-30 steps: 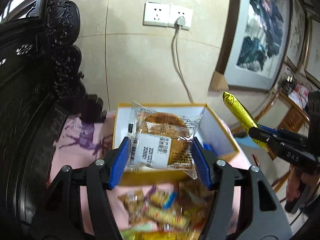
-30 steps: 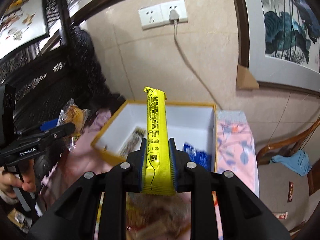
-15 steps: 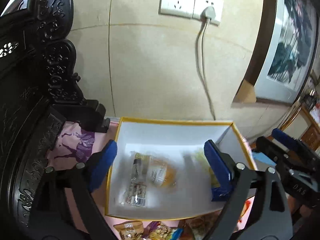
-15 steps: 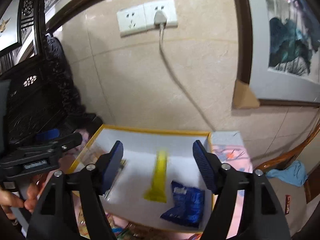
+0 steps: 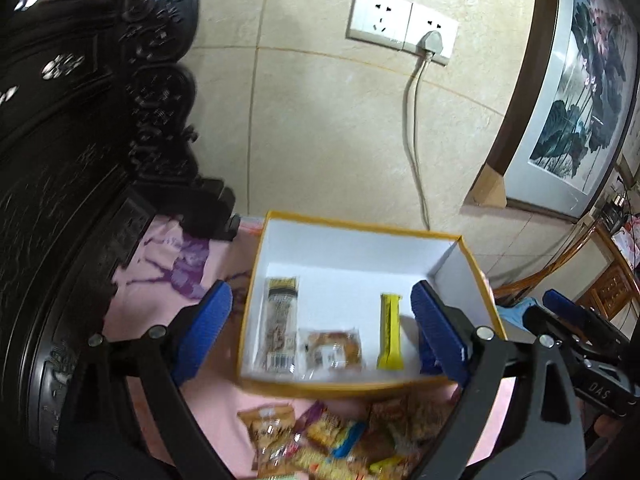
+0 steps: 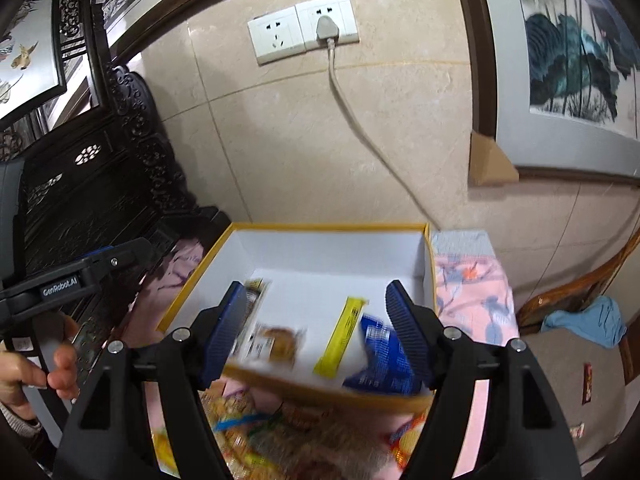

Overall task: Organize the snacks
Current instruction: 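Grasp the round bread bun with the right gripper while the left gripper grasps the yellow bread pack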

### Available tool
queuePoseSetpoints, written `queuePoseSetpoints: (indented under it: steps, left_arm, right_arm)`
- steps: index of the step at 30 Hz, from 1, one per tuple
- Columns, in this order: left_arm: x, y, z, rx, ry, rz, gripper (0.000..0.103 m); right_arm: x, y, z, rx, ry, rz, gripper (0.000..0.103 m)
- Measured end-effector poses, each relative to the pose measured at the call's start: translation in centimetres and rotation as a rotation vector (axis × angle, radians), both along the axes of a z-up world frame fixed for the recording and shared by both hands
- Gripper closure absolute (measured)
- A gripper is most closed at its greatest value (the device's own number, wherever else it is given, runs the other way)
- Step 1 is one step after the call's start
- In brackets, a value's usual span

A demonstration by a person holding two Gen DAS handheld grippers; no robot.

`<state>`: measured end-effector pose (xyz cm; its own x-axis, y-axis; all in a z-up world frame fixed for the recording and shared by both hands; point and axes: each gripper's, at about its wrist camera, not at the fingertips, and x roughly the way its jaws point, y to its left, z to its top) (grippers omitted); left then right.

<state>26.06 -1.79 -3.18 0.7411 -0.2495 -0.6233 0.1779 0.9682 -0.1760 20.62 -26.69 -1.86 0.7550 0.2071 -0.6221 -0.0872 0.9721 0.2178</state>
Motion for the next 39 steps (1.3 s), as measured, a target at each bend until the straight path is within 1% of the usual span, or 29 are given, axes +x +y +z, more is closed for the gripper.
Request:
queuePoseSetpoints:
  steps: [2,4,8,11,16,22,24,26,27,28,29,30,33,35,39]
  left_arm:
    - [-1.4,0.8,-0.9,0.004,0.018,0.004,0.010]
    - [-2.9,1.6,-2.4,0.015,0.051,0.006,0.010]
    - [-5.7,3.4,-5.4,0.053,0.140,0.024,0.010]
    - [-7.8,5.2,-6.6,0.057,0.188,0.050,0.010]
    - [-10.5,7.6,-7.2,0.060,0.219,0.086,0.010]
    - [-12.4,8.8,-7.8,0.053,0.240,0.104,0.010]
    - [-12.8,8.9,-7.9,0.047,0.247,0.105,0.010]
    - [-13.1,8.8,-8.1,0.045,0.253,0.101,0.010]
    - [-13.2,8.7,-8.1,0.046,0.254,0.099,0.010]
    - [-13.3,8.6,-8.2,0.050,0.256,0.094,0.010]
    - [-13.3,8.5,-8.4,0.053,0.259,0.090,0.010]
    - [-13.4,8.4,-8.5,0.054,0.263,0.086,0.010]
    - [-13.6,7.5,-9.5,0.051,0.292,0.055,0.010]
    - [-13.8,6.1,-10.4,0.073,0.311,0.007,0.010]
    - [-14.0,3.8,-12.4,0.129,0.323,-0.066,0.010]
  right_arm:
    - [-1.2,0.5,-1.0,0.006,0.031,0.032,0.030]
    - [-2.7,1.5,-2.6,-0.005,0.082,0.078,0.030]
    - [-5.9,3.9,-6.1,-0.011,0.173,0.169,0.030]
    - [-8.1,5.9,-8.5,0.004,0.239,0.234,0.030]
    - [-10.3,8.6,-11.5,-0.035,0.318,0.334,0.030]
    - [-11.0,10.6,-14.2,-0.088,0.381,0.415,0.030]
    - [-11.0,11.3,-15.2,-0.125,0.403,0.436,0.030]
    - [-11.0,11.6,-16.1,-0.126,0.418,0.451,0.030]
    - [-11.0,11.9,-16.3,-0.133,0.420,0.454,0.033]
    - [-11.0,12.2,-16.5,-0.141,0.419,0.460,0.039]
    - [-10.9,12.5,-16.8,-0.151,0.432,0.461,0.041]
    - [-11.0,12.4,-16.8,-0.155,0.432,0.457,0.050]
    - [-11.0,12.0,-16.7,-0.146,0.436,0.443,0.052]
    - [-11.3,11.4,-16.4,-0.149,0.430,0.422,0.053]
    - [-12.2,9.1,-16.1,-0.098,0.448,0.369,0.053]
